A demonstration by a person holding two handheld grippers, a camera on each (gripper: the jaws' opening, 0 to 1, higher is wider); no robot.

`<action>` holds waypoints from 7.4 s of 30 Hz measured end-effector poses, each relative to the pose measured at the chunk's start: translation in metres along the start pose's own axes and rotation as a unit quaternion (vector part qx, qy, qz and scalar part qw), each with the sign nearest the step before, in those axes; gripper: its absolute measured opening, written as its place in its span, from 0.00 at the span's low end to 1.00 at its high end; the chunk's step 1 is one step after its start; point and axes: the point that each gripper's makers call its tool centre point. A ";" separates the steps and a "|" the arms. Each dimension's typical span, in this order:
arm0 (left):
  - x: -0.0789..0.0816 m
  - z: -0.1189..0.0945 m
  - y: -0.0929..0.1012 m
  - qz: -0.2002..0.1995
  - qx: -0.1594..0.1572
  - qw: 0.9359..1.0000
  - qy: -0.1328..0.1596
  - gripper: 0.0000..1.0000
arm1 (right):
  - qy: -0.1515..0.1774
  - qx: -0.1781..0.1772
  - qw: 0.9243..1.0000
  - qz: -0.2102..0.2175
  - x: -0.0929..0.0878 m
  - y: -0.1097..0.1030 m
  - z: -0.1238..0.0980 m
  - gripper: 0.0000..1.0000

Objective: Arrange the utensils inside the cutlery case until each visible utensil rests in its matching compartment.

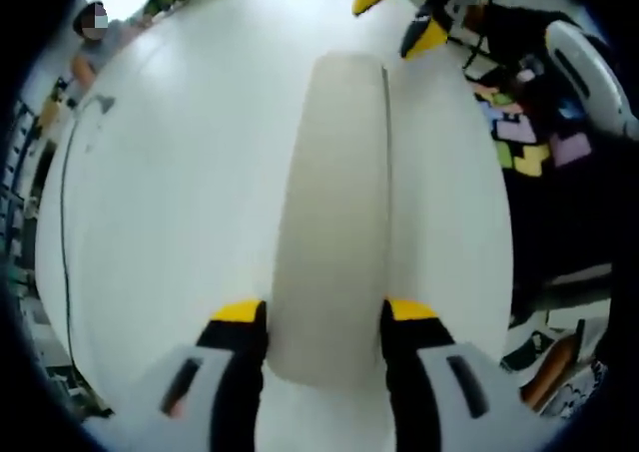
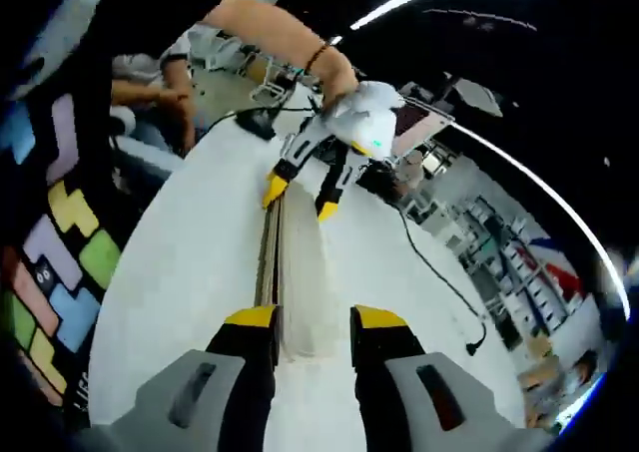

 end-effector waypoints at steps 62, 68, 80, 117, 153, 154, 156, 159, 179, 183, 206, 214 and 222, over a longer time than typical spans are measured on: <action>0.006 0.001 0.005 0.004 -0.001 0.999 0.044 0.47 | 0.028 0.133 0.971 0.197 -0.028 -0.006 0.029 0.44; 0.007 0.001 0.004 -0.001 -0.001 0.999 0.050 0.47 | 0.014 0.130 0.976 0.176 -0.028 -0.008 0.024 0.46; 0.006 0.001 0.003 -0.001 0.000 0.999 0.052 0.47 | -0.056 0.135 0.985 0.090 -0.021 -0.013 0.037 0.66; 0.016 -0.002 0.009 -0.020 0.004 1.000 0.018 0.46 | -0.218 0.222 0.949 0.050 -0.025 -0.006 0.041 0.43; -0.010 -0.016 0.015 -0.011 0.004 1.000 0.006 0.45 | -0.229 0.226 0.946 0.042 -0.029 -0.009 0.033 0.38; -0.009 -0.017 0.014 -0.013 0.003 1.000 0.008 0.44 | -0.233 0.227 0.945 0.040 -0.031 -0.009 0.032 0.38; -0.008 -0.017 0.013 -0.014 0.005 1.000 0.010 0.42 | -0.237 0.226 0.944 0.041 -0.033 -0.008 0.030 0.38; -0.006 -0.016 0.013 -0.011 0.007 1.000 0.012 0.42 | -0.230 0.232 0.944 0.046 -0.033 -0.007 0.027 0.40; -0.004 -0.007 0.010 -0.001 0.007 1.000 0.019 0.43 | -0.247 0.262 0.929 0.083 -0.052 -0.005 0.036 0.41; -0.004 -0.009 0.011 -0.001 0.009 1.000 0.020 0.43 | -0.244 0.257 0.931 0.083 -0.049 -0.007 0.033 0.41; -0.021 -0.008 0.015 -0.030 0.000 1.000 -0.007 0.42 | -0.245 0.232 0.939 0.064 -0.034 -0.003 0.035 0.39; -0.022 -0.033 0.010 -0.038 0.030 0.999 -0.002 0.41 | -0.239 0.223 0.943 0.060 -0.025 0.004 0.025 0.31; -0.008 -0.050 0.015 -0.033 0.035 0.999 0.011 0.26 | -0.259 0.230 0.936 0.068 -0.033 0.004 0.025 0.26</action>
Point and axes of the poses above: the point that each gripper's makers call its tool centre point, and the gripper's own axes: z roughly forward along the fingers, y roughly to its right, x roughly out of its top, and after that the axes turned 9 degrees about -y, right-handed
